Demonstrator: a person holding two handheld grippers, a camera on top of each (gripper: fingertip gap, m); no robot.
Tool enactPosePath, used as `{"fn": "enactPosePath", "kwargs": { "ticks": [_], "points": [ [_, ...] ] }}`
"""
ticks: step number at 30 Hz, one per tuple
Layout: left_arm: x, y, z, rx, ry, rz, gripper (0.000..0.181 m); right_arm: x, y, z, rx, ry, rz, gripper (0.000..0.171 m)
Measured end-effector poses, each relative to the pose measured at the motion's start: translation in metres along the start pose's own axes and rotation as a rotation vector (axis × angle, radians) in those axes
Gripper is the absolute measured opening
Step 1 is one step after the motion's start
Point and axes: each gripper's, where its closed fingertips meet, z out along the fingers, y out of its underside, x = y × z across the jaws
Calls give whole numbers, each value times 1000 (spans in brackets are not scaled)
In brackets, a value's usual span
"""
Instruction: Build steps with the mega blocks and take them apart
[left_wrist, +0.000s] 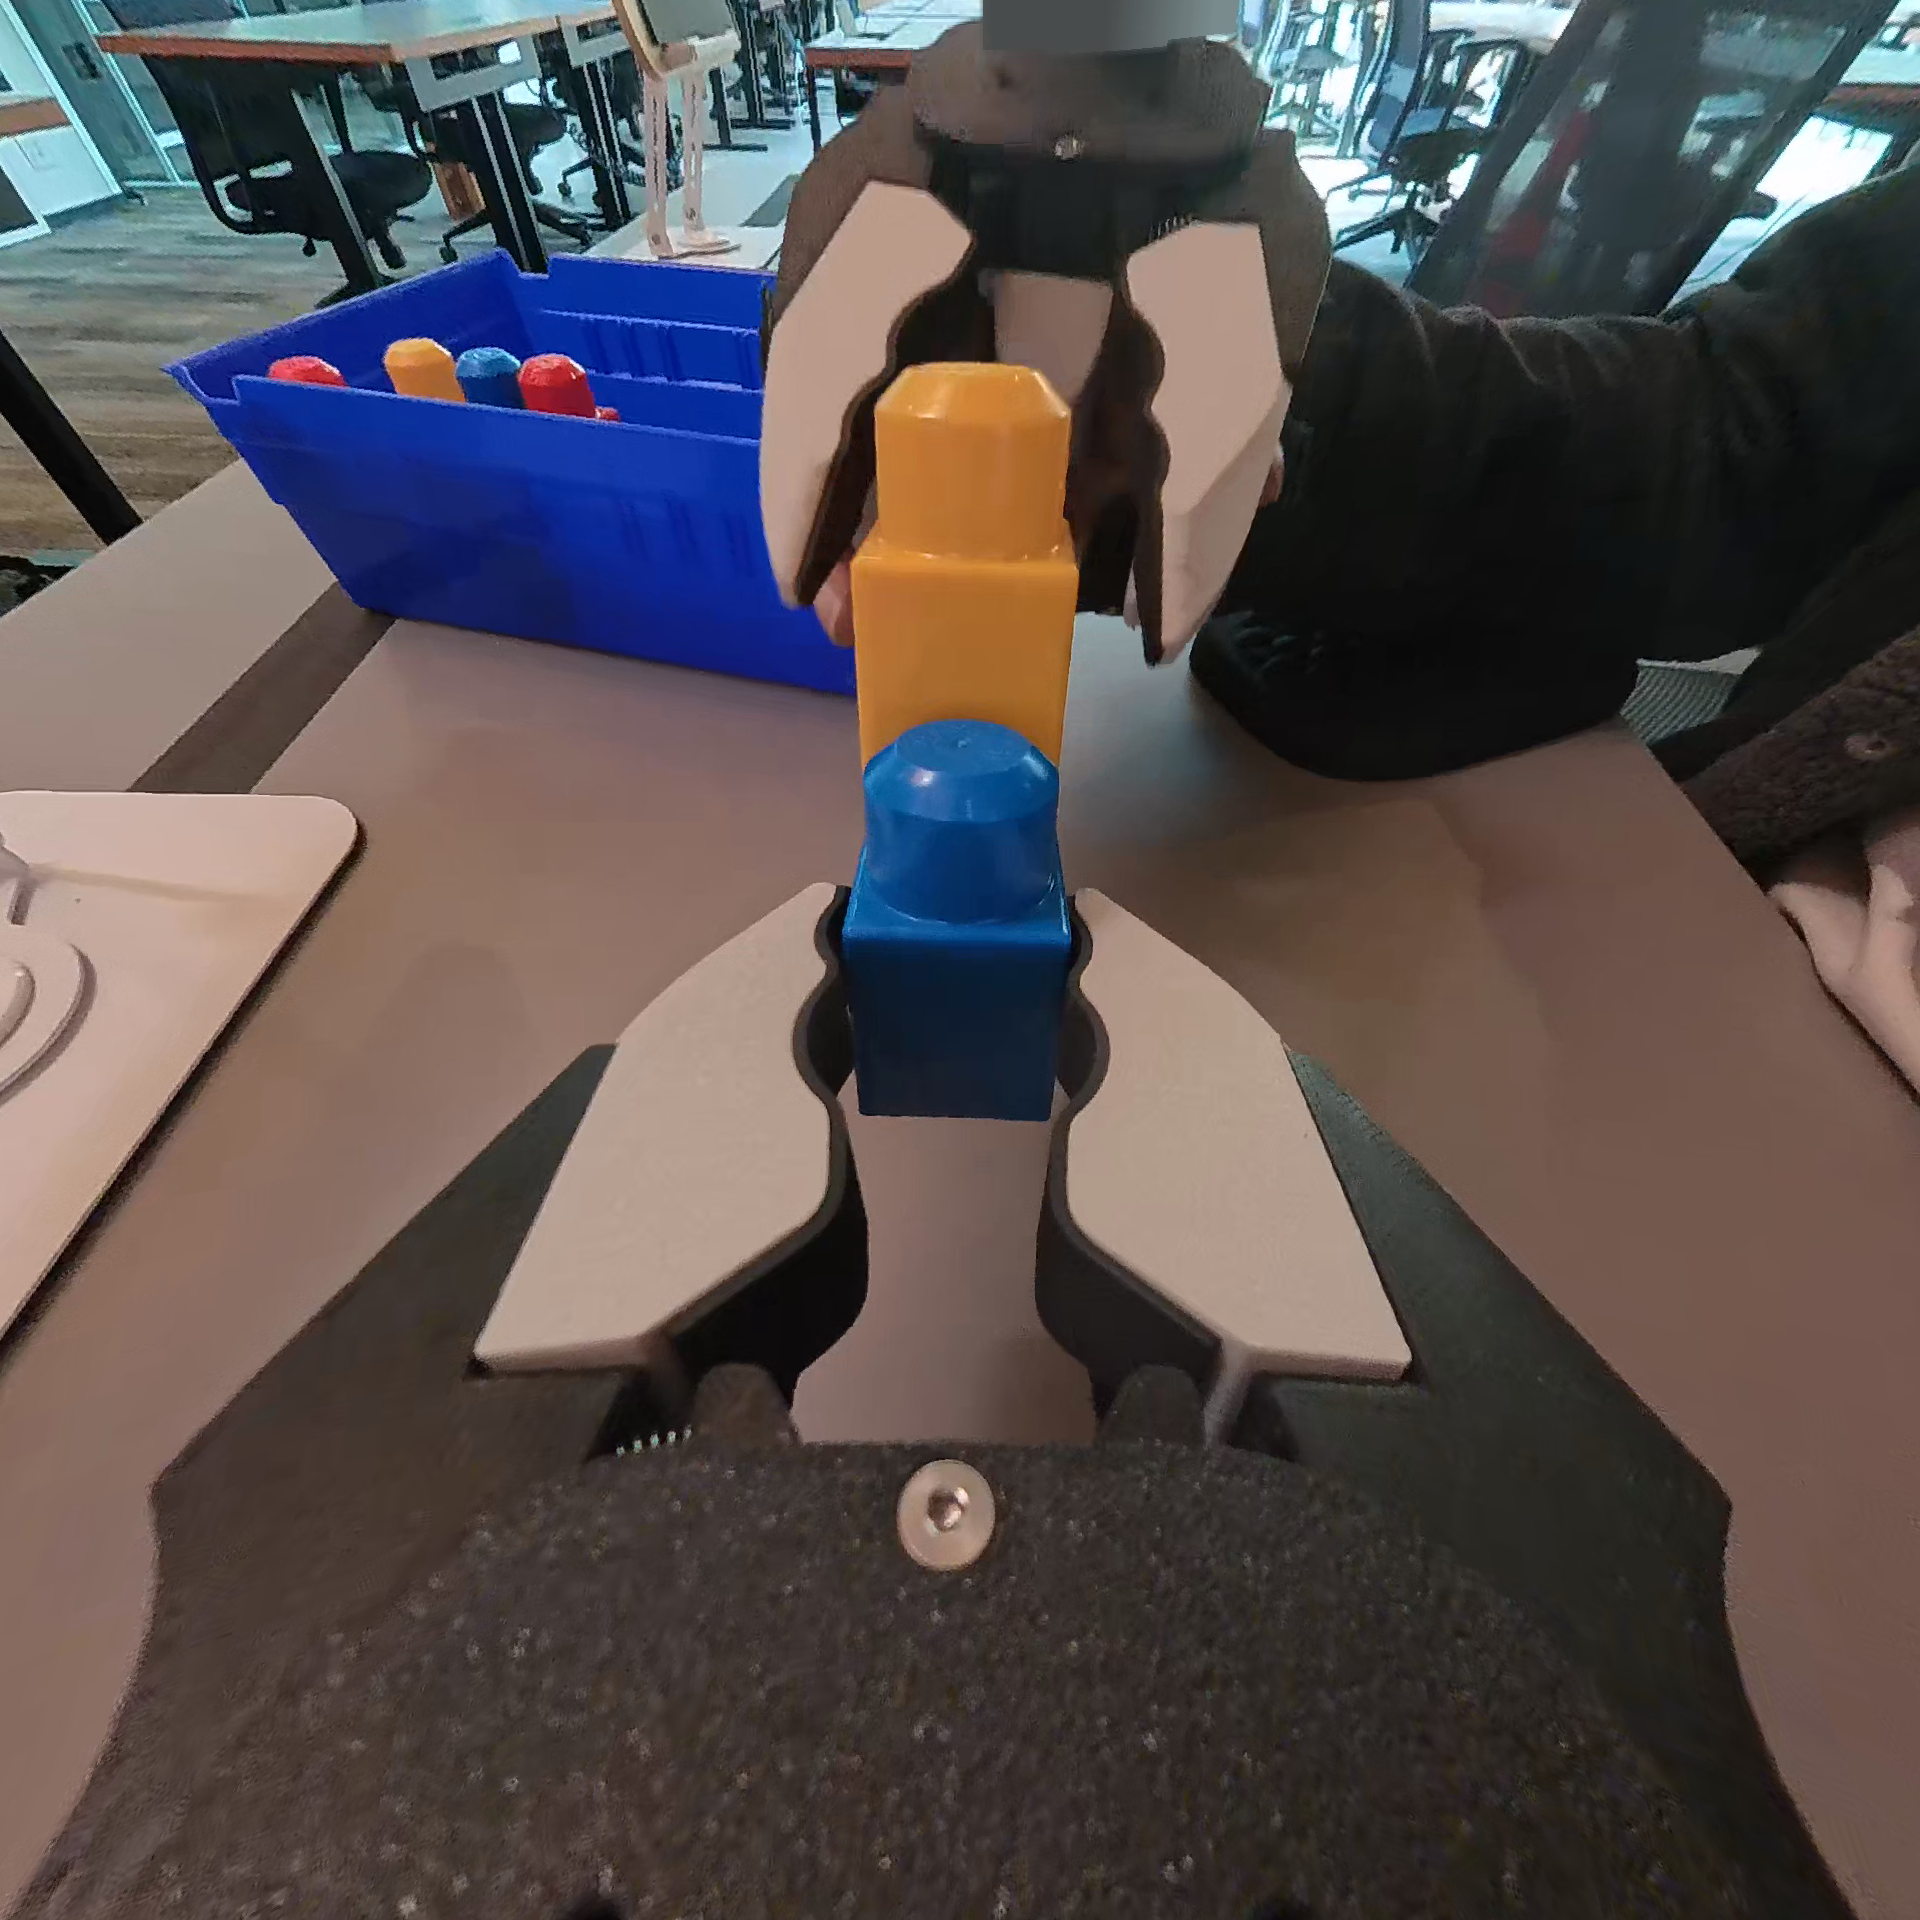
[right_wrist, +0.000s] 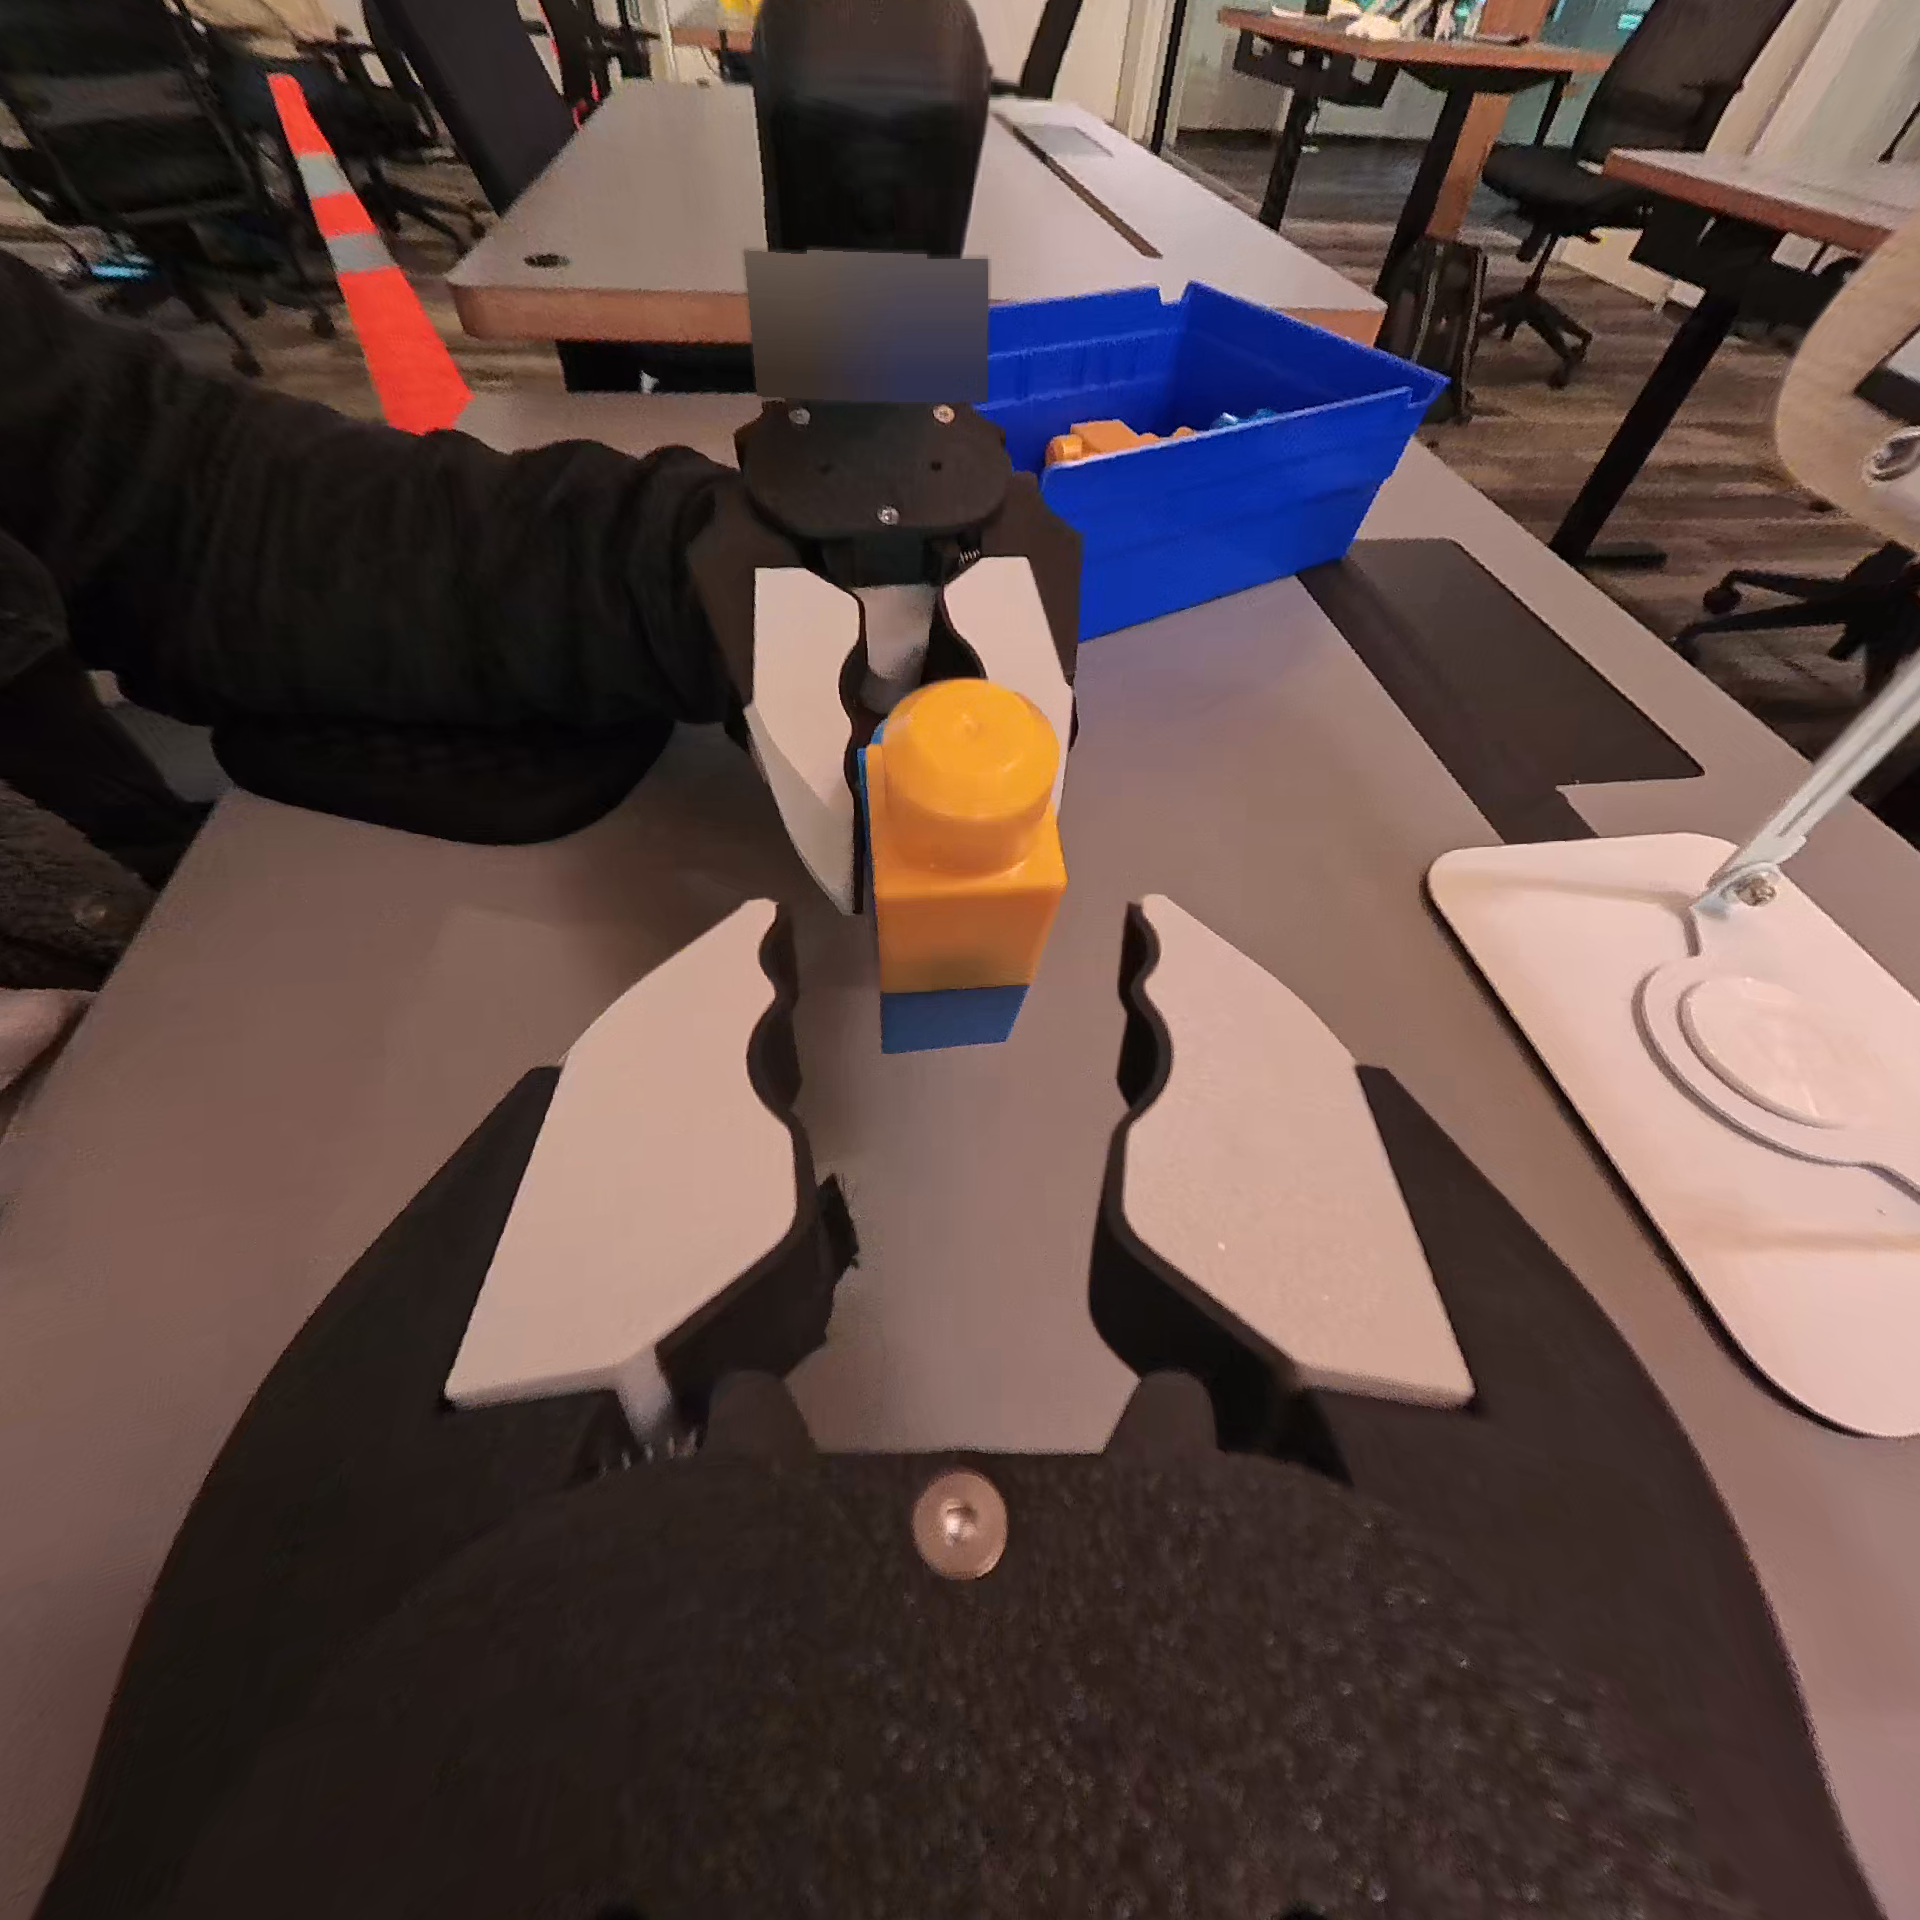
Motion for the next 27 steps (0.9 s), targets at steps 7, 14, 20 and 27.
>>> {"fn": "enactPosePath", "kwargs": {
  "ticks": [7,14,20,27],
  "points": [
    [8,6,8,-31,31,15,37,-8,-2,9,3,-14,-18,36],
    [8,20,15,-122,5,54,37,-10,6,12,-81,-1,-51,36],
    [3,8,13,-74,-56,96,38,-8,-1,6,-117,37,-83,36],
    [-18,-8,-5,26,-164,73,40,25,-48,-77,-76,208,-135,36]
  ]
}}
